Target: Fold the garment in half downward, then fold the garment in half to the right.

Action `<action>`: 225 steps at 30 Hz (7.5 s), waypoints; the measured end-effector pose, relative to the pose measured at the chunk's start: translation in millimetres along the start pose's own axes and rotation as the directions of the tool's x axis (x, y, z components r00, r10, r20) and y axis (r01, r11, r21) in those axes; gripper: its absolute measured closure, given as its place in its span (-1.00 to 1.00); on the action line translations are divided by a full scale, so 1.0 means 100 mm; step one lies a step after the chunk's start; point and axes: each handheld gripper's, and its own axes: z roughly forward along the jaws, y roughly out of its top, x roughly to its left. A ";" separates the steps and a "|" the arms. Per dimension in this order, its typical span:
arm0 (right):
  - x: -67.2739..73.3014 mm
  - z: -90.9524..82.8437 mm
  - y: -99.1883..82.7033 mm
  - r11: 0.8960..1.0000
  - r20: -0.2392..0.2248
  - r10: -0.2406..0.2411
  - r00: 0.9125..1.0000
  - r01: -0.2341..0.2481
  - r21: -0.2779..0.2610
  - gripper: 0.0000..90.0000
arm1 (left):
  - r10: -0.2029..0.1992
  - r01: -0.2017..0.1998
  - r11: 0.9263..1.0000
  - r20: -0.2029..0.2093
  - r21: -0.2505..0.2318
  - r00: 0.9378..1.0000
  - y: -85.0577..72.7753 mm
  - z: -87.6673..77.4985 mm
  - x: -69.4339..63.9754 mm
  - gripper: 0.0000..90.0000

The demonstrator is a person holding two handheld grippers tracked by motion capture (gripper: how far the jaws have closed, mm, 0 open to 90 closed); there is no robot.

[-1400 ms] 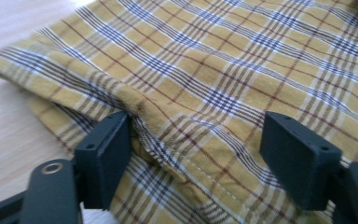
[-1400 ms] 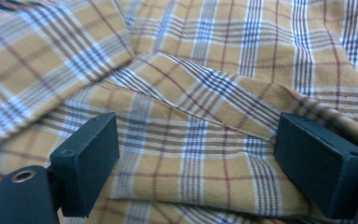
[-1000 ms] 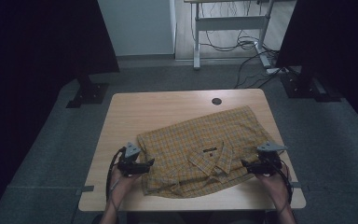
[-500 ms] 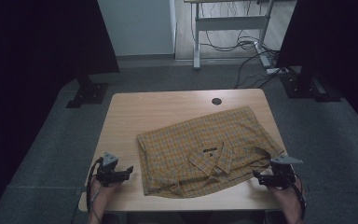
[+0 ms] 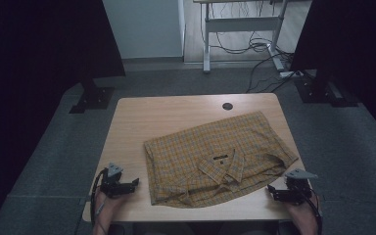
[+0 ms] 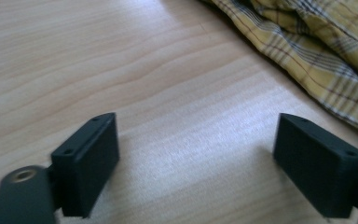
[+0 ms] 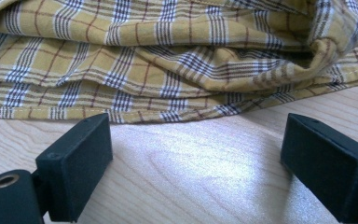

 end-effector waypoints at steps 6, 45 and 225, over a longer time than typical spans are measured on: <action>0.02 0.02 0.01 1.000 0.004 0.002 1.000 -0.002 0.024 -1.00 | -0.011 0.011 1.000 -0.016 -0.001 1.000 0.00 0.00 -0.01 -0.80; 0.02 0.02 0.01 1.000 0.004 0.002 1.000 -0.002 0.024 -1.00 | -0.021 0.026 0.995 0.049 -0.096 0.999 0.66 0.35 0.09 -0.67; 1.86 0.34 1.18 0.938 -0.414 -0.323 0.851 0.230 -0.258 0.78 | 0.177 -0.174 0.929 -0.021 -0.326 0.984 1.53 0.78 -0.66 0.88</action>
